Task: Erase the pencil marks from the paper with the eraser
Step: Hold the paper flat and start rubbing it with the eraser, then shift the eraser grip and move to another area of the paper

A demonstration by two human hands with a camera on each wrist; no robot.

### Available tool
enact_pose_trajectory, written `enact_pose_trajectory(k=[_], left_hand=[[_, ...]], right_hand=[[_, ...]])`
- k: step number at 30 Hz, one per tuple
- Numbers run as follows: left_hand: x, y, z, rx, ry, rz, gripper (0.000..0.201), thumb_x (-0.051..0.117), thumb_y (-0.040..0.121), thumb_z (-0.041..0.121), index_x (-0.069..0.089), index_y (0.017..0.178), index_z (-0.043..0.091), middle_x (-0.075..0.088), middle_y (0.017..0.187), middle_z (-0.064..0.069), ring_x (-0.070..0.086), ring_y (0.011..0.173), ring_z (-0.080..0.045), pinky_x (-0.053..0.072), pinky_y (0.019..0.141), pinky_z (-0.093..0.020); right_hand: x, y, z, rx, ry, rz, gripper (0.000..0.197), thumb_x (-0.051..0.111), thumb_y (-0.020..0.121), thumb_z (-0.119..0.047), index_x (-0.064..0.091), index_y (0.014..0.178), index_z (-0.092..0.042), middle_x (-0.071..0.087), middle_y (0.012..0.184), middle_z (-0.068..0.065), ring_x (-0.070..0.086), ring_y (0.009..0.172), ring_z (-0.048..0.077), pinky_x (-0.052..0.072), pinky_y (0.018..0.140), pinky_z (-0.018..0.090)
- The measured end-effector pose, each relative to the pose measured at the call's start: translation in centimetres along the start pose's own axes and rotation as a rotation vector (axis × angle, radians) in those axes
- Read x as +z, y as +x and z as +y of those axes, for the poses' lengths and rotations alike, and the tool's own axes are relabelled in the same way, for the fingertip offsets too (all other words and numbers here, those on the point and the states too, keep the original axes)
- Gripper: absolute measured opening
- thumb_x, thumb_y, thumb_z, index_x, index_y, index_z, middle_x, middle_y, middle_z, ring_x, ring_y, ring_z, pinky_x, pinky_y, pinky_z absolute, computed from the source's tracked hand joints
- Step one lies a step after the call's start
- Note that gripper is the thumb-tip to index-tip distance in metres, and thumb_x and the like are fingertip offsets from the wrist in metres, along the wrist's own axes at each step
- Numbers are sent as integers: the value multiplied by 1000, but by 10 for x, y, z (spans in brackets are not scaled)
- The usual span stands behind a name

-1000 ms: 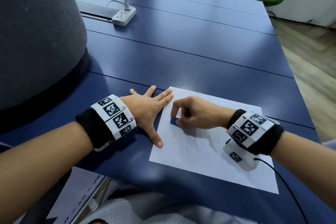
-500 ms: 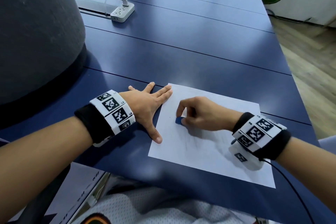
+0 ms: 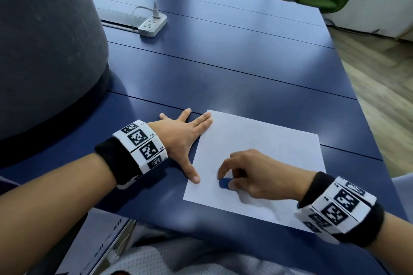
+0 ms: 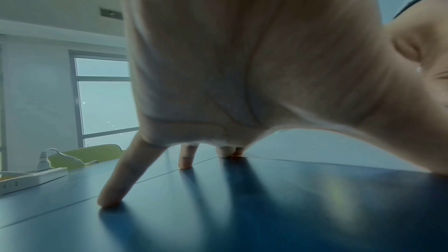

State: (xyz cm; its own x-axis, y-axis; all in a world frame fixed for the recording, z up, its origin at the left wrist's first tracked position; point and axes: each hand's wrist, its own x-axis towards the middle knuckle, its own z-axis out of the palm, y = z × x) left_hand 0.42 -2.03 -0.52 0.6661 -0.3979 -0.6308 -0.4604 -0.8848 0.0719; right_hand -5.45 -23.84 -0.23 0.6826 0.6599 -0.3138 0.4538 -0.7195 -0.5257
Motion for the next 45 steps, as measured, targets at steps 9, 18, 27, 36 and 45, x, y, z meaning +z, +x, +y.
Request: enact_pose_trajectory(k=[9,18,27,36,45], left_hand=[[2,2,-3,16,6,16,152,70,46,85,-29,148,31,-36,149,28,-24,145,-25,8,103,-77],[14,-5,-11,44,-27,65,121,36,70,88,-28,149,24,-39,150,19,-32,142,-13,-1,113,-68],[57,-31,69,520,334,188,94,16,85,78,-26,149,23,-39,152,1,-39,139,-18,-22,113,-52],[49,-32,40,83,169,73,100,-13,69,81,-33,142,16,-43,149,-1,-39,137,-17,-14,117,-49],[59,-19,87,357,191,150,97,-2,77,80,-29,147,19,-42,150,1,-41,137,-14,-20,116,-44]], right_hand=[[38,-83,14,255,-52,184,7,47,99,-32,49,105,-29,22,149,-22,14,143,-1,20,114,17],[52,-88,14,318,-100,133,7,38,102,-31,36,98,-35,-9,154,-25,-17,140,-8,5,121,29],[49,-84,9,339,-110,116,4,37,102,-32,39,106,-31,-2,161,-18,-18,135,-10,4,122,30],[47,-86,10,329,-89,111,8,38,102,-31,34,96,-34,-6,161,-17,-13,146,-1,7,122,33],[45,-85,9,332,-75,109,4,39,102,-32,37,99,-33,-6,160,-18,-17,136,-10,6,122,33]])
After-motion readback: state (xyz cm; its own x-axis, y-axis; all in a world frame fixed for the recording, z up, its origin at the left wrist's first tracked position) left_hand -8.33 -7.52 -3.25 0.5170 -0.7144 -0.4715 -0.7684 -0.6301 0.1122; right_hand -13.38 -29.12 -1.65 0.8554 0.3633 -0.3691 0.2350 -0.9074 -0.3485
